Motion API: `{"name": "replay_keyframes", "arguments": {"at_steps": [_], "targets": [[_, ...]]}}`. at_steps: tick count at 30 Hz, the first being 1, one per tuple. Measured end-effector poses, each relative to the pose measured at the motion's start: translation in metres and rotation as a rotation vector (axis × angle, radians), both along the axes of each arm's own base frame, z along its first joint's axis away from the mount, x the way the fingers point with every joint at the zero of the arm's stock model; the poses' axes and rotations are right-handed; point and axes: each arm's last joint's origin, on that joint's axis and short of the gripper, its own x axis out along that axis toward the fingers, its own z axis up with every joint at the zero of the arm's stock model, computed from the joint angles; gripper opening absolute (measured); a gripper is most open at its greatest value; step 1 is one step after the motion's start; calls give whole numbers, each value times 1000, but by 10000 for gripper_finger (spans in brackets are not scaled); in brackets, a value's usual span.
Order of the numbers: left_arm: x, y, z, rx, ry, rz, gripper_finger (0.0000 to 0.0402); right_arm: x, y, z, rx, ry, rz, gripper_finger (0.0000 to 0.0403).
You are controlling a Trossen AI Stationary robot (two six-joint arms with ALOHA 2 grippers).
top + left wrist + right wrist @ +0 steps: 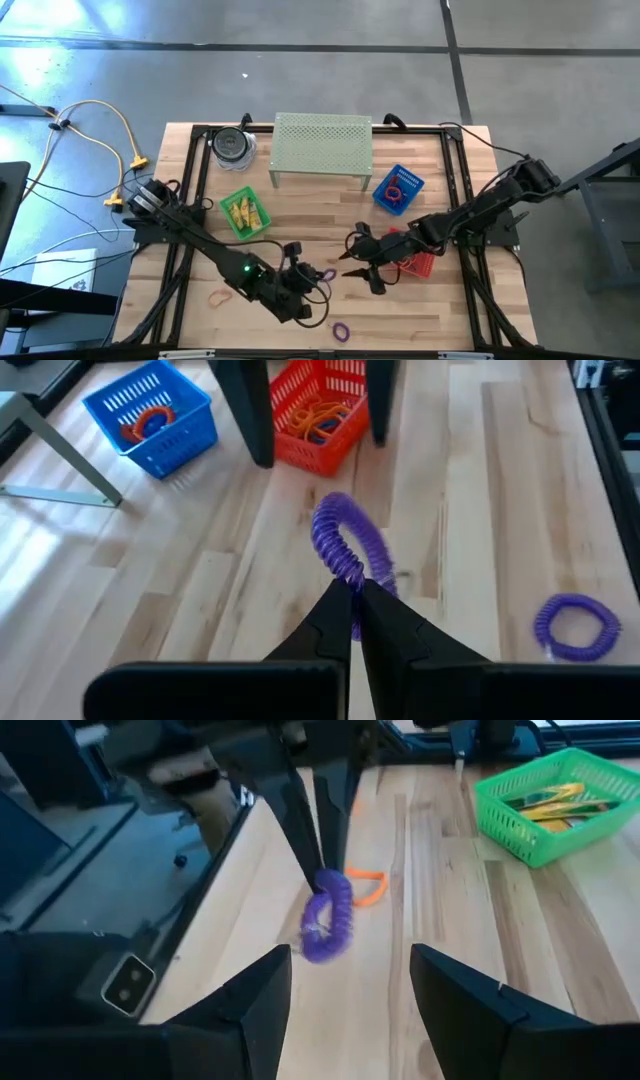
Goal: Pick & Place Office Desk Supplies
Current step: Put the violet spring keychain into the blue basket
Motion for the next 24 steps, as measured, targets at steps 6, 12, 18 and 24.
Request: {"name": "replay_keyframes", "arguments": {"at_steps": [6,12,18,24], "targets": [[4,-1,-8,32,3,16,3,2,-1,2,50,-11,-26,193],[11,-2,-13,86,-8,-5,3,9,2,-11,46,5,-25,193],[12,-3,-10,86,-33,-14,3,23,8,-31,89,4,2,193],[13,-1,-10,86,-34,-8,3,25,10,-34,96,14,32,185]]}}
